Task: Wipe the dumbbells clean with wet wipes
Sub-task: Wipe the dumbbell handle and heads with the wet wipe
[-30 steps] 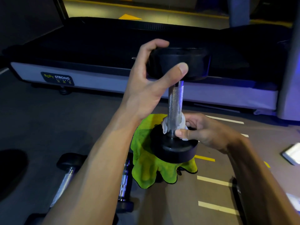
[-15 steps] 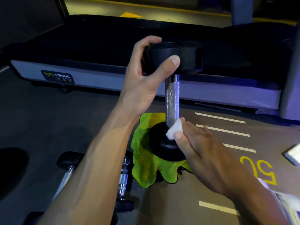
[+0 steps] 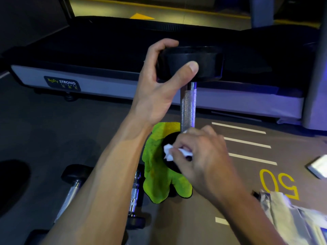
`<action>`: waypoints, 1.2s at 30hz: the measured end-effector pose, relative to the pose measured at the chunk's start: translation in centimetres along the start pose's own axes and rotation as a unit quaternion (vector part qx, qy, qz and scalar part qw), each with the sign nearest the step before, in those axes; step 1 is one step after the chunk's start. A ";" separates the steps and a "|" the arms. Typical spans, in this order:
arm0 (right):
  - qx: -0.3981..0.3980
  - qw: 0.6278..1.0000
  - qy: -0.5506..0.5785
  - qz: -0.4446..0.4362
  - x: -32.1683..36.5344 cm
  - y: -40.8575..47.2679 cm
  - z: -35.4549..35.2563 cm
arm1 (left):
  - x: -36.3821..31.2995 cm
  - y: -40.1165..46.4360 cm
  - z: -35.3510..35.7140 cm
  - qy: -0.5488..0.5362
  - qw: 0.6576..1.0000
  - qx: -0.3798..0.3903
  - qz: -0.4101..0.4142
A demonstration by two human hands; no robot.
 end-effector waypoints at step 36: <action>-0.067 0.936 0.326 0.119 -5.6 -0.5 -1.2 | 0.5 0.3 -0.8 0.042 0.999 -0.007 -0.020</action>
Point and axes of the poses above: each hand's wrist, its own y-axis towards the middle knuckle, its own z-axis out of the palm, x = y × z, the point moved 5 cm from there along y, towards the middle knuckle, and after that the axes turned 7 degrees about y, right-handed, at the moved point
